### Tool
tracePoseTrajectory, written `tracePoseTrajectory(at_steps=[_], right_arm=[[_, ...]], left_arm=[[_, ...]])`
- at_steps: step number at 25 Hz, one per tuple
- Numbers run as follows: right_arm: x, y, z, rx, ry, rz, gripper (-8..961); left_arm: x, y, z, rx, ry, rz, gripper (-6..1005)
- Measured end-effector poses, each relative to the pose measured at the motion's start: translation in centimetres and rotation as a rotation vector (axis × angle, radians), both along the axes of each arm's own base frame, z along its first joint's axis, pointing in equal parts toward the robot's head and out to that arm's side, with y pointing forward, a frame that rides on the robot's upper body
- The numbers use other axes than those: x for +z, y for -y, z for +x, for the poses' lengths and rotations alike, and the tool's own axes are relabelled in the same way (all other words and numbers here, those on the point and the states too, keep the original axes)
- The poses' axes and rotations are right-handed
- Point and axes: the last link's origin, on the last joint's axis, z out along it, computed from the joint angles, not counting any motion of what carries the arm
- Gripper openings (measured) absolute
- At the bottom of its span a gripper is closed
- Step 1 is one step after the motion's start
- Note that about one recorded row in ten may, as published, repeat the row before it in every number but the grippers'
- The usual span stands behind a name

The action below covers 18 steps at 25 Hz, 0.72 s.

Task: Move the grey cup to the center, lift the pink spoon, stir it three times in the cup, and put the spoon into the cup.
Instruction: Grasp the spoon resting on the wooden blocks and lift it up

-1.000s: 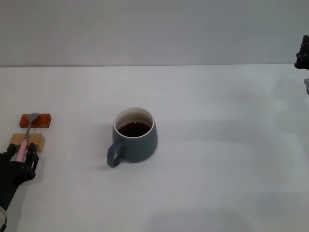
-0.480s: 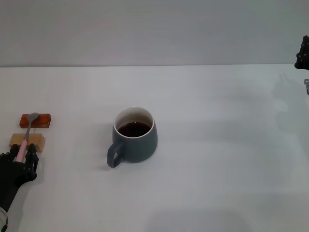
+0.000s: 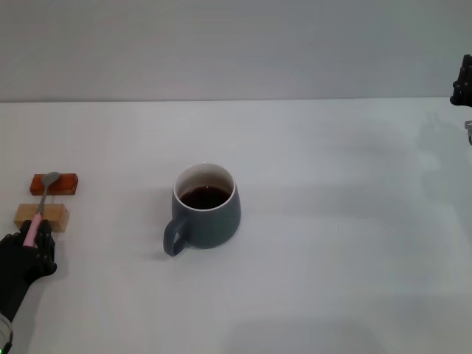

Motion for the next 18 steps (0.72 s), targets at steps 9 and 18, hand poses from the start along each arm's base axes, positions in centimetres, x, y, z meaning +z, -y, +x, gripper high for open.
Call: tracePoseTrajectory(at_steps=[9, 18], right_arm=[[0.01, -0.01, -0.04, 0.001, 0.000, 0.000, 51], [0.05, -0.05, -0.15, 0.005, 0.000, 0.002, 50]], left_arm=[[0.05, -0.05, -0.06, 0.004, 0.000, 0.001, 238], [0.09, -0.06, -0.10, 0.010, 0.006, 0.007, 234]])
